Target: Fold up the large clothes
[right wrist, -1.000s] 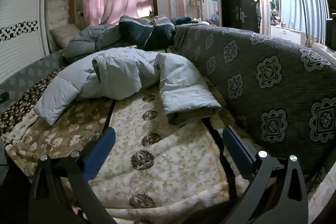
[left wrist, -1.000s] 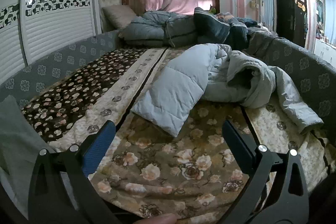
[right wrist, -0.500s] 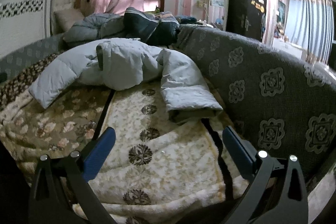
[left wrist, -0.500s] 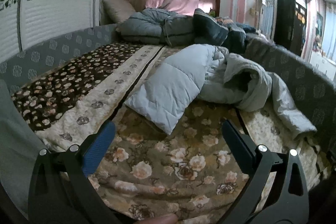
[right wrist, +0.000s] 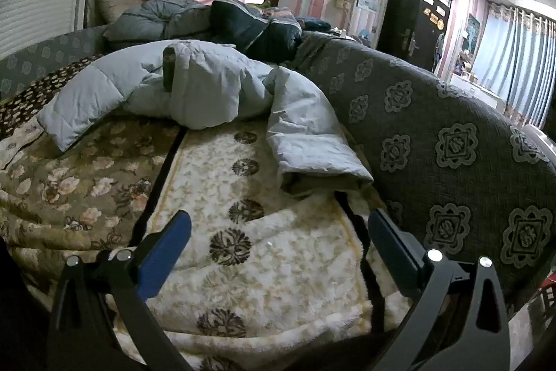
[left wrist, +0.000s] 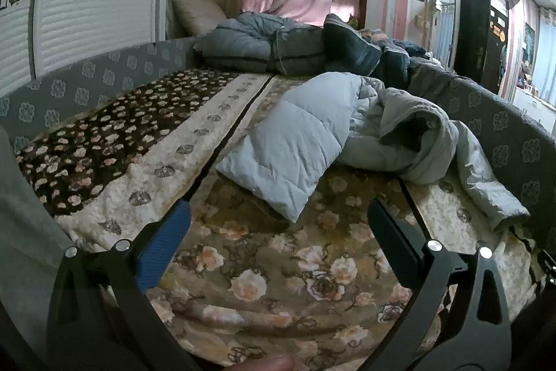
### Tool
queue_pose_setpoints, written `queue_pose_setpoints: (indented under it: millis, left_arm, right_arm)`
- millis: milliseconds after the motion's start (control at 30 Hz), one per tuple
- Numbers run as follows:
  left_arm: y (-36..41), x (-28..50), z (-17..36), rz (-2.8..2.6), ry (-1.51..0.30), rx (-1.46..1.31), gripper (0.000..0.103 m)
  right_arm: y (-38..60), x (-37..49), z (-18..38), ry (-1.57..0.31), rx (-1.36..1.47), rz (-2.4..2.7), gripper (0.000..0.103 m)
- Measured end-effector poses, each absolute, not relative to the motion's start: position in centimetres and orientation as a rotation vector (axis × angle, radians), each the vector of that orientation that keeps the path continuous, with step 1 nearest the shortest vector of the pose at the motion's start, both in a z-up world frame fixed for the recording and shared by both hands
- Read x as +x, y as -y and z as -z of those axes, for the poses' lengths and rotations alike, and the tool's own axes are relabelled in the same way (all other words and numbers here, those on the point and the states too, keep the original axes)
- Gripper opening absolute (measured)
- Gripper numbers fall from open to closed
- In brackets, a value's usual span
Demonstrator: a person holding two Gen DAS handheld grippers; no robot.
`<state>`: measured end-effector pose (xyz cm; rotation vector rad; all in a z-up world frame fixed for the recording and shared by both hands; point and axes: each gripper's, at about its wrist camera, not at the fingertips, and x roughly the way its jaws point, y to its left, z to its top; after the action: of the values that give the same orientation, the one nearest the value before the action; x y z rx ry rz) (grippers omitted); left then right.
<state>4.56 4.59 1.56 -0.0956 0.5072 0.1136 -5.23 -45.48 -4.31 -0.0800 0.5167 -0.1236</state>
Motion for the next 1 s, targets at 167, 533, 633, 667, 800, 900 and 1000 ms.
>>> queue_pose_setpoints:
  millis: [167, 533, 633, 667, 800, 900, 1000]
  left_arm:
    - [-3.8, 4.3, -2.3, -0.099, -0.482, -0.065, 0.1]
    - [-2.9, 5.4, -1.9, -0.081, -0.517, -0.063, 0.1]
    - [-2.3, 6.3, -2.2, -0.075, -0.504, -0.05, 0.1]
    - [-2.2, 6.6, -2.3, -0.076, -0.502, -0.049, 0.1]
    - [-1.5, 7.8, -2.6, -0.066, -0.511, -0.054, 0.1]
    - [-0.5, 8.3, -2.9, -0.064, -0.482, -0.022, 0.1]
    - [0.0, 9.5, -2.2, -0.065, -0.51, -0.02, 0.1]
  right_arm:
    - [45.6, -5.2, 4.3, -0.51, -0.074, 0.119, 0.101]
    - [47.2, -4.3, 2.6, -0.481, -0.017, 0.131, 0.101]
    - [47.7, -3.6, 2.2, -0.487, 0.002, 0.127, 0.101]
    - [47.6, -3.2, 1.9, -0.482, -0.008, 0.12, 0.101]
    - [47.9, -2.2, 0.8, -0.454, -0.035, 0.109, 0.101]
    - [48.4, -0.5, 0.4, -0.478, -0.023, 0.084, 0.101]
    - [48.5, 1.7, 0.0, -0.5, -0.036, 0.052, 0.101]
